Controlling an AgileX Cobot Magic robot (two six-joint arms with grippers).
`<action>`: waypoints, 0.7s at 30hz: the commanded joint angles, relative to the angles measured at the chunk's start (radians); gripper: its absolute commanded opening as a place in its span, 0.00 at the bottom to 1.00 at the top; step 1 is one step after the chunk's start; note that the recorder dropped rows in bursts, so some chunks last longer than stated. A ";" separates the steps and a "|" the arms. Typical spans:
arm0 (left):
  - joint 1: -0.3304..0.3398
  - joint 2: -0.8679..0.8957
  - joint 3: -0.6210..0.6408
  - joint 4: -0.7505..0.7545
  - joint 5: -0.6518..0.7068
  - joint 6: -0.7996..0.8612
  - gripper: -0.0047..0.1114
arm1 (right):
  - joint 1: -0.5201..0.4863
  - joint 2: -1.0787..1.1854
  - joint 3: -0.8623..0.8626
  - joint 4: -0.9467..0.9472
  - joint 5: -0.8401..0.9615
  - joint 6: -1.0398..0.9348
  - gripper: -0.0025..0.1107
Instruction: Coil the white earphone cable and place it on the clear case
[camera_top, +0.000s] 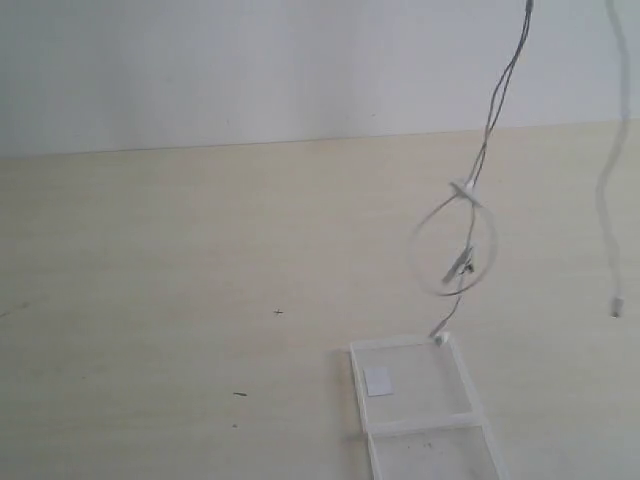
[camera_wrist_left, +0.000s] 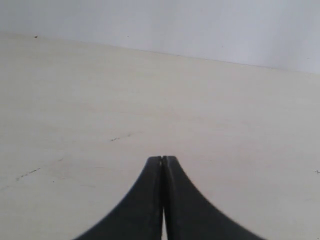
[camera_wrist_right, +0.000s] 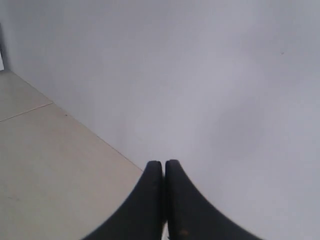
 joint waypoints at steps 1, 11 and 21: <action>-0.006 -0.006 0.000 0.001 -0.004 0.005 0.04 | -0.006 -0.013 0.003 0.054 -0.004 0.004 0.02; -0.006 -0.006 0.000 0.001 -0.004 0.005 0.04 | -0.006 -0.017 0.003 0.190 -0.004 -0.026 0.02; -0.005 -0.006 0.000 0.001 -0.004 0.006 0.04 | -0.006 -0.017 0.003 0.208 -0.004 -0.028 0.02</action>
